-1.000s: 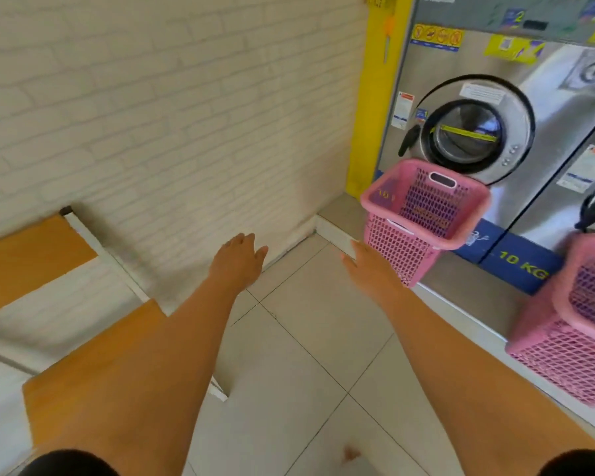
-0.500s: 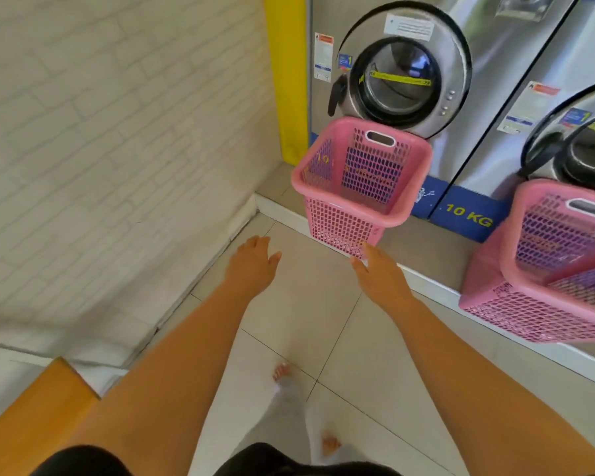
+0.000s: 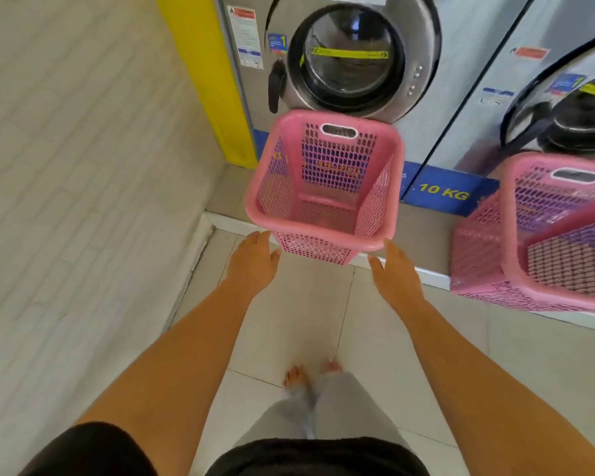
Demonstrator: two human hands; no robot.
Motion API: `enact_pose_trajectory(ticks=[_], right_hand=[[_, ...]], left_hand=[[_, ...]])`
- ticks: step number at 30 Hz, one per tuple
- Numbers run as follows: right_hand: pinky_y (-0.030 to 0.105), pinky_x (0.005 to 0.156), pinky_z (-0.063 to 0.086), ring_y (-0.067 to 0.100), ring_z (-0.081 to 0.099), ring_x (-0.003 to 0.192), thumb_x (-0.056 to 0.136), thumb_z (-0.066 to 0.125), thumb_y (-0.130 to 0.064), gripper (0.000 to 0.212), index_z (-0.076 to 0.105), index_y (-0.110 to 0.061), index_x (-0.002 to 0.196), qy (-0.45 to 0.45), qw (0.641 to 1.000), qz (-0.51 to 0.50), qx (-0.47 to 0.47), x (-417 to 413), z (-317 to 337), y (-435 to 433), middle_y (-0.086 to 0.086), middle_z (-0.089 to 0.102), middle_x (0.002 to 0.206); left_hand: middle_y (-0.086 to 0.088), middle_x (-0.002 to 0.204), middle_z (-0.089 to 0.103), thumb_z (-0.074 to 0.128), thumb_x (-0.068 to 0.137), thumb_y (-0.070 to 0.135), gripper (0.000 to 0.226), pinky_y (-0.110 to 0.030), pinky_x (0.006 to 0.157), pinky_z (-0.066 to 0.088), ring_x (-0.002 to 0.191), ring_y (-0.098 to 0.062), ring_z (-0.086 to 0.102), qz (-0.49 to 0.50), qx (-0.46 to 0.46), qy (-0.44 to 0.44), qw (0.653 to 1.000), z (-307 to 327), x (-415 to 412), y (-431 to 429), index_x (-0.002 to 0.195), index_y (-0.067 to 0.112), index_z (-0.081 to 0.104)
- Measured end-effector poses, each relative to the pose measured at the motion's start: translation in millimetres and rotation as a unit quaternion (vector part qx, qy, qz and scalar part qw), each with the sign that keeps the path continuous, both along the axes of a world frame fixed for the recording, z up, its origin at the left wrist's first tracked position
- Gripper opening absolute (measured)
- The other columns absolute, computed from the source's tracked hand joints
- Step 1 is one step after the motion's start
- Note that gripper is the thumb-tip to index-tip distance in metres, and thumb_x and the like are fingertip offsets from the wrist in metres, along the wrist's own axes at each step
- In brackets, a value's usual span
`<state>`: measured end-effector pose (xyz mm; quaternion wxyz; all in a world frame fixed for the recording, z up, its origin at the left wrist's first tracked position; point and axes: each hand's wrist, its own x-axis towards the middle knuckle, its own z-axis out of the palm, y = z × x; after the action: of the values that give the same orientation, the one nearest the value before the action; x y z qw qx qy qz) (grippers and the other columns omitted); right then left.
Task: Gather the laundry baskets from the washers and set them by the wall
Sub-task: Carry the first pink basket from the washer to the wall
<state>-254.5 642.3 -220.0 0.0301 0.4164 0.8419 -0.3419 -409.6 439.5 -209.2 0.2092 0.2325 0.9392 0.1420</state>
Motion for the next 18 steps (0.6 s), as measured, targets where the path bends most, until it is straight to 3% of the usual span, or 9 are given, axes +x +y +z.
enact_pose_trajectory(ticks=[9, 18], right_hand=[[0.047, 0.085, 0.044, 0.041, 0.053, 0.105, 0.094, 0.05, -0.026, 0.041, 0.043, -0.005, 0.129, -0.014, 0.998, -0.064, -0.015, -80, -41, 66, 0.022, 0.055, 0.118], [0.054, 0.095, 0.043, 0.044, 0.047, 0.12, 0.092, 0.053, -0.025, 0.06, 0.028, -0.008, 0.144, -0.043, 0.994, -0.095, 0.022, -139, -90, 131, 0.023, 0.044, 0.14]], left_hand=[[-0.019, 0.139, 0.046, 0.048, 0.096, 0.027, 0.048, -0.048, 0.098, 0.042, 0.123, -0.038, 0.047, 0.021, -0.014, 0.006, 1.0, -33, -100, 57, 0.139, 0.007, 0.04], [-0.021, 0.136, 0.045, 0.051, 0.094, 0.024, 0.047, -0.051, 0.094, 0.048, 0.119, -0.04, 0.049, 0.055, -0.016, 0.006, 0.998, -82, -190, 112, 0.135, 0.003, 0.04]])
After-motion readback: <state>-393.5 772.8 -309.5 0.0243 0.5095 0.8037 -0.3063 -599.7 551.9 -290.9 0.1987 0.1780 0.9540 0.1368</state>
